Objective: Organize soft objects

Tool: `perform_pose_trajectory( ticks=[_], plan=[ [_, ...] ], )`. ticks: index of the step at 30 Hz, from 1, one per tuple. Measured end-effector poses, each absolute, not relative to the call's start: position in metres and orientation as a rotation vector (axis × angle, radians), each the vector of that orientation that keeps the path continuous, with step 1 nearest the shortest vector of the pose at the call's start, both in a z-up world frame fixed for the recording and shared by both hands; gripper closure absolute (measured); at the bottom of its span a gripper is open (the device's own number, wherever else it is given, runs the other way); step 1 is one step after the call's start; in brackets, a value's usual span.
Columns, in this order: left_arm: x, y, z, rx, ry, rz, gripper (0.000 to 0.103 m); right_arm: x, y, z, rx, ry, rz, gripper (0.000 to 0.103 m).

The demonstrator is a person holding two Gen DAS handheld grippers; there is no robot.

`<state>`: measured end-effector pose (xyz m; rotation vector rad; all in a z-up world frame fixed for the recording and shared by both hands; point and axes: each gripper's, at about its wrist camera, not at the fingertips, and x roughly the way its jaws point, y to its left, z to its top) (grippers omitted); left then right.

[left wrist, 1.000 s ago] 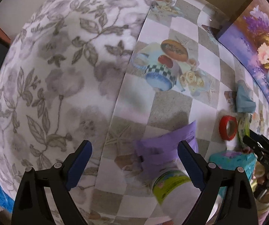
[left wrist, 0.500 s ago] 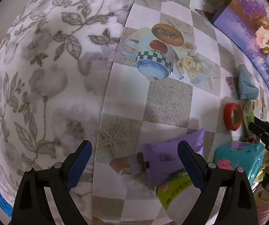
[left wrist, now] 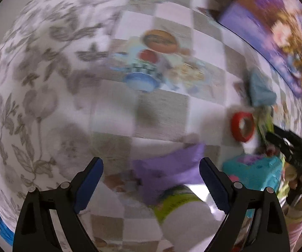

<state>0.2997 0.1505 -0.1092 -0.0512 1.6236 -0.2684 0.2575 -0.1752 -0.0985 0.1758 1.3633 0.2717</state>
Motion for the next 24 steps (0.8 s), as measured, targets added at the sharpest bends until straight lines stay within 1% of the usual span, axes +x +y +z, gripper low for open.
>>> perform_pose_trajectory(
  ticks=[7, 13, 18, 24],
  plan=[
    [0.291, 0.092, -0.115, 0.289, 1.679, -0.301, 0.010, 0.256, -0.181, -0.097, 0.179, 1.360, 0.270, 0.041],
    [0.284, 0.064, -0.132, 0.482, 1.715, -0.276, 0.010, 0.257, -0.181, -0.096, 0.186, 1.355, 0.275, 0.041],
    [0.292, 0.053, -0.143, 0.513, 1.678, -0.192, 0.010, 0.256, -0.185, -0.095, 0.194, 1.350, 0.271, 0.041],
    [0.332, 0.095, -0.134, 0.380, 1.606, -0.075, 0.010, 0.256, -0.188, -0.095, 0.202, 1.348, 0.265, 0.041]
  ],
)
